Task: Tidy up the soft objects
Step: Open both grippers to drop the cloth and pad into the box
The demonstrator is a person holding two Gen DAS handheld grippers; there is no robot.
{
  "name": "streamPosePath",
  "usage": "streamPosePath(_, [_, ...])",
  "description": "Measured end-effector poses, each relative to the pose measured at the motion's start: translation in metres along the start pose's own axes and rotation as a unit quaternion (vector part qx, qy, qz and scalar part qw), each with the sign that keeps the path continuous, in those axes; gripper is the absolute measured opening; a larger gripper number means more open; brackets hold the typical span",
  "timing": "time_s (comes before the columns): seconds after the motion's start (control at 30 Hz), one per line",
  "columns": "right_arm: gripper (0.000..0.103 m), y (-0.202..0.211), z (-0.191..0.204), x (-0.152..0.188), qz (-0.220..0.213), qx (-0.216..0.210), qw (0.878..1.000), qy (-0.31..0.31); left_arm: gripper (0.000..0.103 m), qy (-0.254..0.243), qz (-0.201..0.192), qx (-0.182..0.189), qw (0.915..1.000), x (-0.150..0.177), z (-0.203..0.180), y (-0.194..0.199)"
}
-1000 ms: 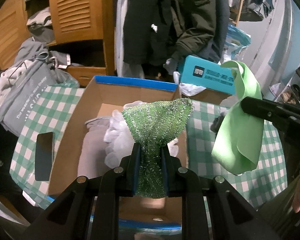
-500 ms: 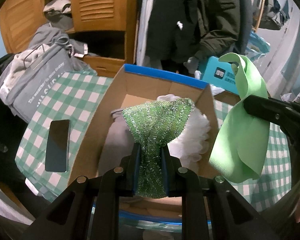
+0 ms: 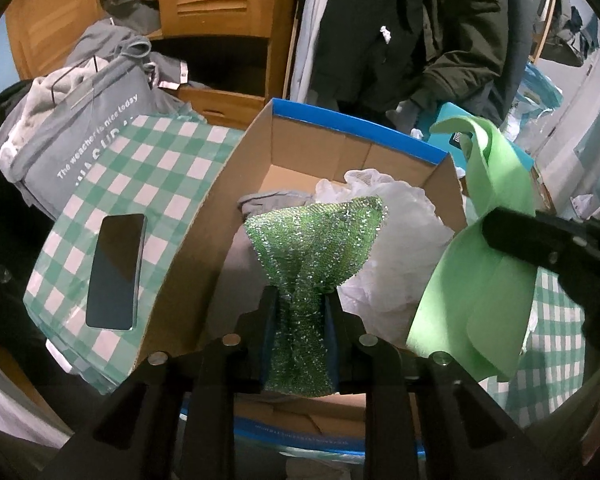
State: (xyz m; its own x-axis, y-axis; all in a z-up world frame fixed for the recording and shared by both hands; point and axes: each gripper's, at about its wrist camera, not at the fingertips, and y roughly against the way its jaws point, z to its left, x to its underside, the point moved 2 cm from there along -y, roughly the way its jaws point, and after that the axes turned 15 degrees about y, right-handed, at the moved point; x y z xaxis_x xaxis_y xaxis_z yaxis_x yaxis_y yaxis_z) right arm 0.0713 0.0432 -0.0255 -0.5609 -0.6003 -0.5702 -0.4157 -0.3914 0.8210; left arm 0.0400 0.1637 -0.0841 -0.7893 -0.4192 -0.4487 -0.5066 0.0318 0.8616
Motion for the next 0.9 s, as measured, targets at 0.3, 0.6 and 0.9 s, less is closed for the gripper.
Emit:
streamPosePath(0.3, [0.013,-0.005,-0.001,0.000,0.007,0.008,1.000,-0.001,0.051,0.013,-0.012,-0.010,0.9998,-0.003,0.005,0.003])
streamPosePath(0.6, [0.056,0.001,-0.007,0.000,-0.005,0.022,1.000,-0.009,0.069,0.011,-0.032,-0.004,0.9994,-0.005,0.003,0.013])
streamPosePath(0.9, [0.058,0.011,-0.022,0.007,-0.008,0.042,0.999,-0.032,0.071,0.000,-0.039,0.012,0.9992,-0.004,-0.011,0.020])
